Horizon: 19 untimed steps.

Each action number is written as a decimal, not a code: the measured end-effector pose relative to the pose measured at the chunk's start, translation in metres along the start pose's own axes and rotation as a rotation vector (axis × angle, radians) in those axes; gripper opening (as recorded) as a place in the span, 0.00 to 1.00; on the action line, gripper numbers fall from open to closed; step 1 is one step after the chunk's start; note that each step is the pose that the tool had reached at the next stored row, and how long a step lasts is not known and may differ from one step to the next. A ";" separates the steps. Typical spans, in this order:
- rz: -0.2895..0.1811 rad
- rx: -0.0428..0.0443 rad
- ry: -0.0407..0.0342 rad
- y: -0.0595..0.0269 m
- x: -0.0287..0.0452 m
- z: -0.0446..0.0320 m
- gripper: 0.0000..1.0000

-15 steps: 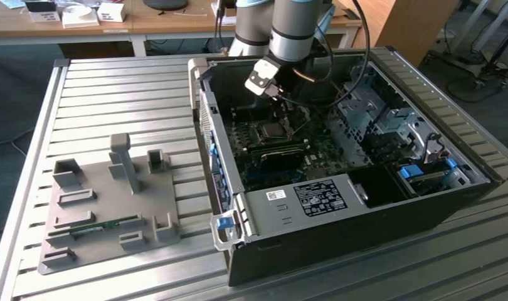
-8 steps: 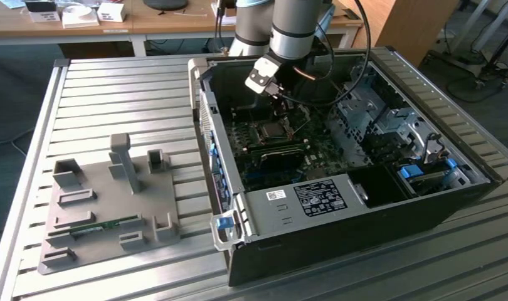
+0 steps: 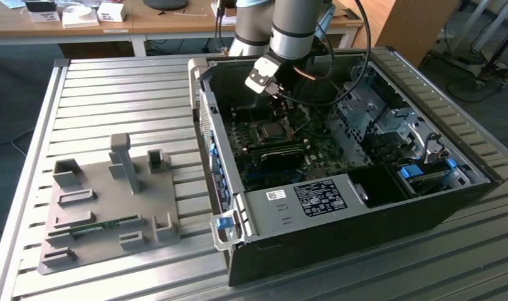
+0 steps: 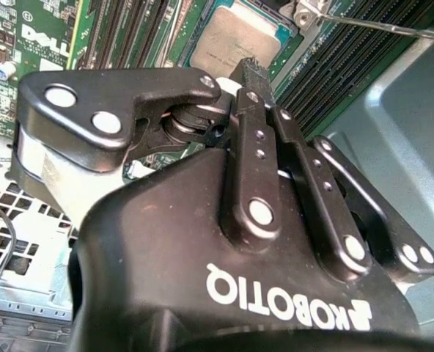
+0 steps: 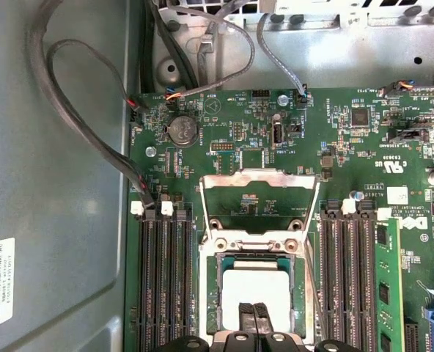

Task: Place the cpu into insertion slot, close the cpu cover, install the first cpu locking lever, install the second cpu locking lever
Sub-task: 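Place the cpu into insertion slot, then close the cpu cover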

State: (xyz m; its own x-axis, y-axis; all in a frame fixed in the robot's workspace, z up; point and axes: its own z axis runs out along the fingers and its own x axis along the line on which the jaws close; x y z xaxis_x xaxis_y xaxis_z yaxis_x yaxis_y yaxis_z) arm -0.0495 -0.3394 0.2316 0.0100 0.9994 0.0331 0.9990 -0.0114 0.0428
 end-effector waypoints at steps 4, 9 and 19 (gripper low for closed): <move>0.000 0.0001 0.0001 0.0000 0.0000 -0.0002 0.11; 0.000 0.0006 0.0001 0.0001 0.0001 -0.0010 0.11; 0.000 0.0041 0.0003 0.0001 0.0001 -0.0017 0.11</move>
State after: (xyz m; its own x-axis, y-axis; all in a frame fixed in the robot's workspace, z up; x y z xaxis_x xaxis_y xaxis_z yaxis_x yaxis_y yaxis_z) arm -0.0495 -0.3394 0.2333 0.0102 0.9994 0.0333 0.9992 -0.0114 0.0387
